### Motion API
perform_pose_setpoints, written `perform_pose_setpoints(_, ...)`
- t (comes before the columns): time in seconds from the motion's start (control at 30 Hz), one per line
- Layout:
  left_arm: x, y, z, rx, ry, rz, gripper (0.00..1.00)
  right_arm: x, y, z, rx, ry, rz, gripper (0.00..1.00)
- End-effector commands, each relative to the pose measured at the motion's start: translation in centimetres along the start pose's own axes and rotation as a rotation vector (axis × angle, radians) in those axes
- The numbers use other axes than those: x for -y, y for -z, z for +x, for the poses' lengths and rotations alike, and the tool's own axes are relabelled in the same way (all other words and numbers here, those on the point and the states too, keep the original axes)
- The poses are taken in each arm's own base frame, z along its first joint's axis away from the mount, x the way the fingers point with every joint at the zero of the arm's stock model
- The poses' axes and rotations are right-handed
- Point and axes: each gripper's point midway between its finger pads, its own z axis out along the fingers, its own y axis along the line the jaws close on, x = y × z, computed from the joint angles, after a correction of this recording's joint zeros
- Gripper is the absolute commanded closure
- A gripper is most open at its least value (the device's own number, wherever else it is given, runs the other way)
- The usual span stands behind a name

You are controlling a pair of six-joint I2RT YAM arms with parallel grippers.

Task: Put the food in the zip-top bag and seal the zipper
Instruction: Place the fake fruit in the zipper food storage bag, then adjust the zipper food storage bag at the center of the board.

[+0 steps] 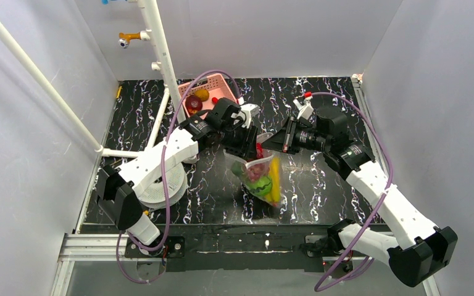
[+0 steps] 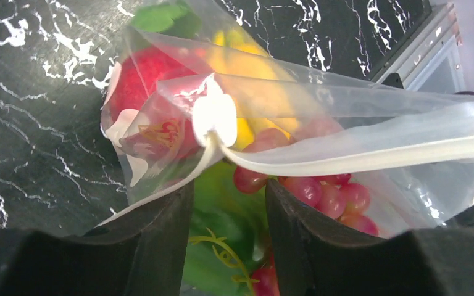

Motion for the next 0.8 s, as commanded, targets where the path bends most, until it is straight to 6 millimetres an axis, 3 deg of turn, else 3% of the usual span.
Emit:
perform_pose_setpoints(0.0,0.8,3.3,-1.0,0.068,-0.039,-0.029,0.49,-2.9,0.3,-1.9,0.050,0.049,-0.109,0.99)
perform_pose_setpoints(0.17,1.8,6.6,-1.8,0.129,-0.084,-0.030,0.28,-2.2,0.0,-1.7,0.037,0.047,-0.095,0.99)
perform_pose_setpoints(0.43,0.2,10.4,-1.1,0.177,-0.102,-0.160,0.24,-1.5,0.2,-1.1,0.025,0.058,-0.076,0.99)
perform_pose_setpoints(0.57,-2.3,9.6,0.4,0.158,-0.043,-0.264,0.23,-1.5,0.4,-1.0,0.026,0.063,-0.077,0.99)
perform_pose_setpoints(0.77,-4.7,6.3,3.6,0.042,0.064,-0.328,0.25,-1.7,0.6,-1.0,0.027,0.075,-0.080,0.99)
